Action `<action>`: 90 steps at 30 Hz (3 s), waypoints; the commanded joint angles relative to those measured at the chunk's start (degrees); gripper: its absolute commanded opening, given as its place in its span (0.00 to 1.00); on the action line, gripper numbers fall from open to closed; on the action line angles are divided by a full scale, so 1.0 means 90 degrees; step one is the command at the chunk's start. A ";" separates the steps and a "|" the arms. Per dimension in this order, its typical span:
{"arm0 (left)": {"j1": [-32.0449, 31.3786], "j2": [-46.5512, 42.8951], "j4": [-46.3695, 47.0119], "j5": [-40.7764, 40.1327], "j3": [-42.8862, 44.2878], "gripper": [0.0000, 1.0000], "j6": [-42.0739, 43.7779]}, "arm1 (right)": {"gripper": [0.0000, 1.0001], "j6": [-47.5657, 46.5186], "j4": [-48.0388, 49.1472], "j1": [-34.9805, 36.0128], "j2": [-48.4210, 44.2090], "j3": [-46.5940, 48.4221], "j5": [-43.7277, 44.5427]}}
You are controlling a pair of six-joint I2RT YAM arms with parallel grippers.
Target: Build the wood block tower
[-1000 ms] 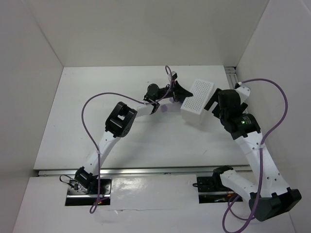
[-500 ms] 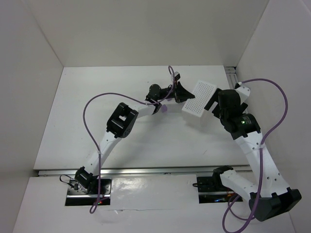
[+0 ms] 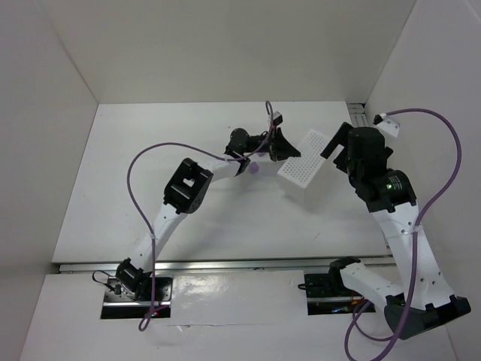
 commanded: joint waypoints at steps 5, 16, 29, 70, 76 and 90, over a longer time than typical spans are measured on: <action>0.0612 -0.3129 -0.0920 0.2279 -0.1862 0.00 0.1868 | 0.99 -0.0230 -0.0401 -0.0031 -0.0061 0.0594 0.0254; 0.1462 -0.4532 -1.1086 0.0165 -0.0491 0.00 0.8943 | 0.99 -0.0289 -0.0001 -0.0031 0.0007 0.0321 0.0138; 0.2370 -0.4591 -1.3380 -0.7064 -0.0469 0.00 1.0049 | 0.99 -0.0426 0.0419 -0.0031 0.0592 -0.0460 -0.0311; 0.2050 -0.6015 -1.3625 -0.7603 -0.0946 0.99 0.9894 | 0.87 -0.1968 0.2832 0.1707 0.6755 0.1853 -0.2441; 0.1357 -0.6894 -1.3360 -0.7640 -0.2022 0.99 0.9668 | 0.73 -0.1969 0.2958 0.1765 0.6969 0.1853 -0.2441; 0.1346 -0.7482 -1.3487 -0.8072 -0.2442 0.99 0.9668 | 0.31 -0.1492 0.2929 0.2038 0.7156 0.1971 -0.2052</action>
